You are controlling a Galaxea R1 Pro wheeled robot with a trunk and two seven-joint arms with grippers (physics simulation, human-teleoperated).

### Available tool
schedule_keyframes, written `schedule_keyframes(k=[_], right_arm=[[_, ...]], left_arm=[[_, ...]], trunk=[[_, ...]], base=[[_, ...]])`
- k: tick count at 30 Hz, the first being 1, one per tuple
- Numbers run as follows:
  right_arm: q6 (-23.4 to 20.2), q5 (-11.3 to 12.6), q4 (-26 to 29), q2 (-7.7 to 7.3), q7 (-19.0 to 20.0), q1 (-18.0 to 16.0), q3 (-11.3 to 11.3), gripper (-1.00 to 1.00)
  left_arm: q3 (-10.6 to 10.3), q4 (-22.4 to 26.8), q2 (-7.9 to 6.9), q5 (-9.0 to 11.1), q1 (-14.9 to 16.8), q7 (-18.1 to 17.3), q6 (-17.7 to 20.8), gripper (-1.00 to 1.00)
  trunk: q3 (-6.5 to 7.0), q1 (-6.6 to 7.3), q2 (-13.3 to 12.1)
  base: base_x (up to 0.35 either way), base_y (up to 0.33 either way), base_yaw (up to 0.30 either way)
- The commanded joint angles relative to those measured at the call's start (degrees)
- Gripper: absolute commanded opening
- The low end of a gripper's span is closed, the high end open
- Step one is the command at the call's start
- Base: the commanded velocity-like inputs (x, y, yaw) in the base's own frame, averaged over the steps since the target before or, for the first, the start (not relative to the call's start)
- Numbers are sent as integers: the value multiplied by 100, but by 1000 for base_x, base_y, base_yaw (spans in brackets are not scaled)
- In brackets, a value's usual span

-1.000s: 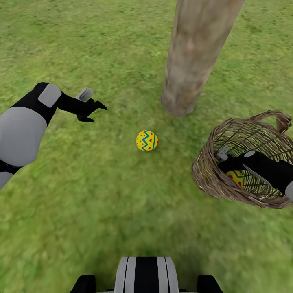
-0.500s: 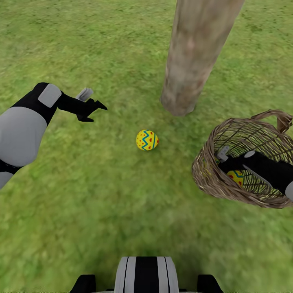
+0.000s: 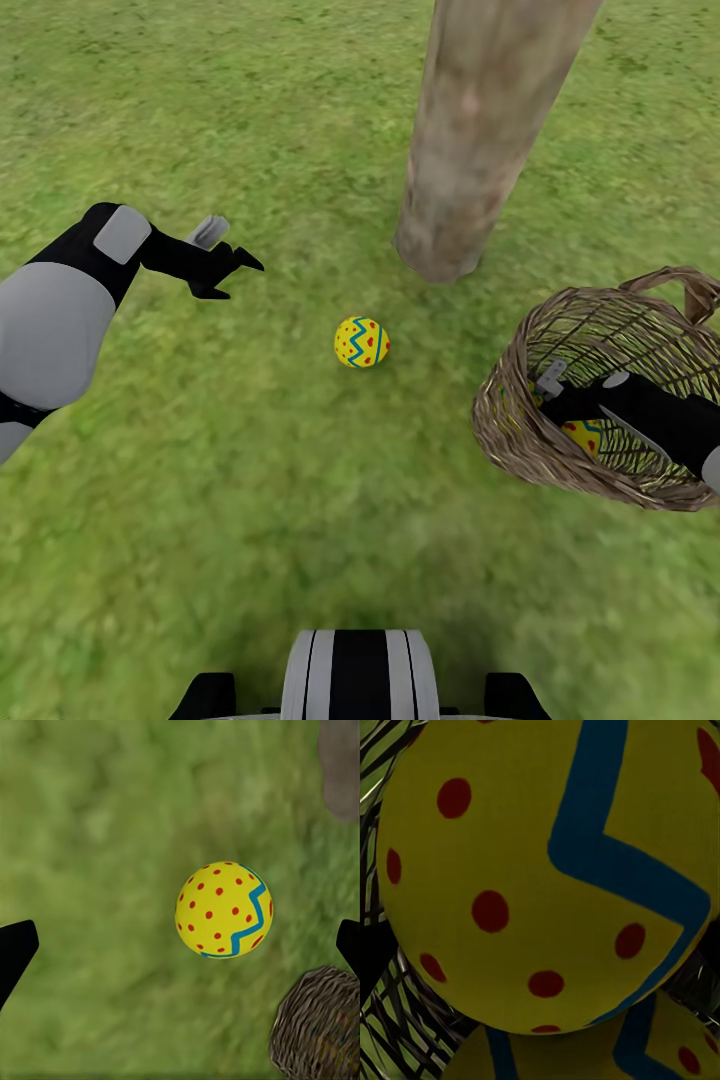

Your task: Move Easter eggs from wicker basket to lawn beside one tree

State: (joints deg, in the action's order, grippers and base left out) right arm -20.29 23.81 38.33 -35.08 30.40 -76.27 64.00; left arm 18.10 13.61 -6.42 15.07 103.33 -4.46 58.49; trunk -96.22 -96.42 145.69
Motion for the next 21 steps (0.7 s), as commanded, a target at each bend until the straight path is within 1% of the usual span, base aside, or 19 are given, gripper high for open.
schedule_keyframes(k=[1,4,9,18,21], right_arm=[[-36,36,7,-7,-17,-4,40,-100],[-36,36,7,-6,-17,-2,42,-100],[-36,36,7,-7,-17,-5,33,-100],[-36,35,12,-7,-17,-4,16,-100],[-36,32,9,-7,-17,-5,18,-100]], left_arm=[[18,2,0,-31,3,-28,20,100],[18,2,-2,-31,3,-28,18,100],[18,-5,-58,-30,3,-37,22,100],[18,-84,-62,-27,3,-37,19,100],[18,-86,-62,-30,3,-37,19,100]], trunk=[[-4,0,1],[-4,0,1],[-4,0,1],[-4,0,1],[62,8,-3]], base=[[0,0,0],[0,0,0],[0,0,0],[0,0,0],[0,0,0]])
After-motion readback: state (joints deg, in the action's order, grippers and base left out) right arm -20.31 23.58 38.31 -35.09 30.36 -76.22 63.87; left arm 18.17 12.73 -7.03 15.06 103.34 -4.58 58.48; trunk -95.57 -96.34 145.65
